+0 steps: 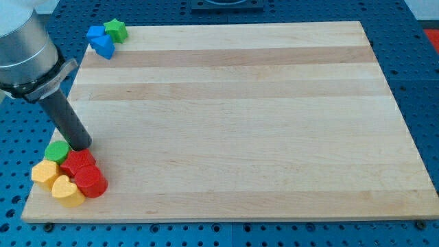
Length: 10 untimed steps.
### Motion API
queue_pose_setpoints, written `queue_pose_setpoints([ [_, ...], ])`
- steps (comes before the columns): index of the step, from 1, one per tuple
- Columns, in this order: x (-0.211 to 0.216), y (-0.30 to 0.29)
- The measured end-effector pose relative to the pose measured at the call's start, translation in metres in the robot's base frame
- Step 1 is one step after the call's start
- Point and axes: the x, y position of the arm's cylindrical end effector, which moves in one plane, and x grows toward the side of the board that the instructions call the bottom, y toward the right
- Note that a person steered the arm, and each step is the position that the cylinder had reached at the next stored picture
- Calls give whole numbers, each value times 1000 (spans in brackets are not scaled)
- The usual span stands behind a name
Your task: Move the blue cube and green star top diagonal to the blue triangle
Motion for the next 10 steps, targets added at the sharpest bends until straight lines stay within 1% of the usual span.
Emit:
queue_pose_setpoints([
  [1, -41, 23],
  [2, -71, 62],
  [3, -69, 41],
  [4, -88, -30],
  [5, -119, -61],
  [7, -122, -62],
  [8, -177, -62],
  [10, -221, -59],
])
